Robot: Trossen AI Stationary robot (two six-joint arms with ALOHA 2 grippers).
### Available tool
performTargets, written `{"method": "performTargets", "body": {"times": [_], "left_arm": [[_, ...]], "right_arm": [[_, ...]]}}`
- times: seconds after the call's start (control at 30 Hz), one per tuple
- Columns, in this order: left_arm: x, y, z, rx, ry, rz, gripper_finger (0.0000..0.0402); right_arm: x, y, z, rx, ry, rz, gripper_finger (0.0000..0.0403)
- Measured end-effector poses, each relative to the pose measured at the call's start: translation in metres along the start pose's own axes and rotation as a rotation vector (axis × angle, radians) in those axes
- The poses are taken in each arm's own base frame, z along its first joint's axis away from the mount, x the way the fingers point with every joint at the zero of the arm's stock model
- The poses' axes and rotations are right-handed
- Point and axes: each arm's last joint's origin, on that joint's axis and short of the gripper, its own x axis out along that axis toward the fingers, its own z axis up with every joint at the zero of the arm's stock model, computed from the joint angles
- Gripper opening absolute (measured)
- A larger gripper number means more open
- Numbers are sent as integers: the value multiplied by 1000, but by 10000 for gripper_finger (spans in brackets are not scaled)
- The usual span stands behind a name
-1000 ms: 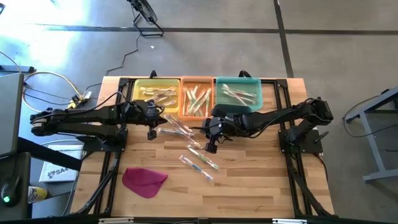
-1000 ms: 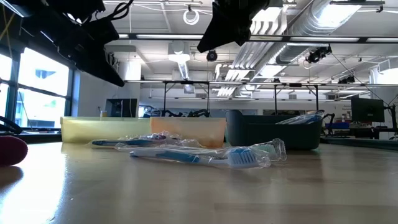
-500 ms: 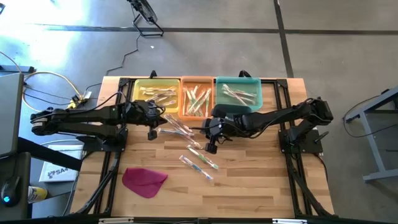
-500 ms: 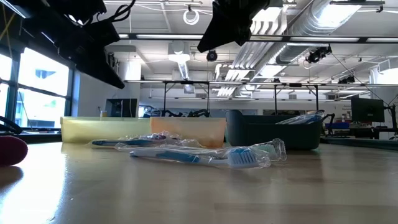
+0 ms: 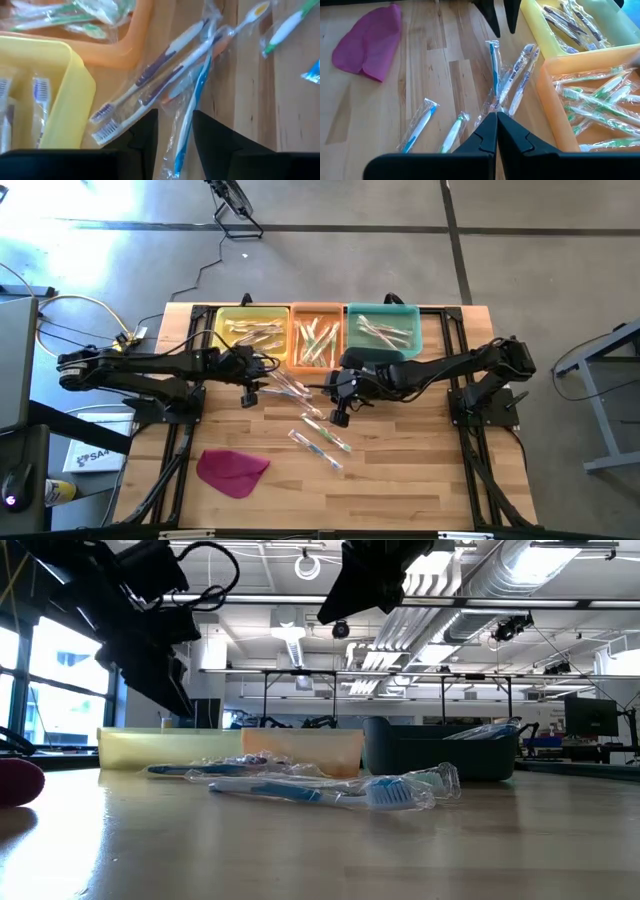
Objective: Pick & Place Toothbrushes
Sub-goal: Put the blue toothbrush into the dark blue bin
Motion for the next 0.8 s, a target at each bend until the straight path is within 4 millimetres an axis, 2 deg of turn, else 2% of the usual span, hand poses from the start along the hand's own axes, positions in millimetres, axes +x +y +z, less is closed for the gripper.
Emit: {"method": "performTargets", "body": {"times": [0.5,0.8], "left_arm": [[39,-3,-14,5,208,-19,117],[55,-4,-21,-21,270,-22,117]], "right_arm": [[0,0,0,0,0,0,4],[0,0,0,0,0,0,4]]}}
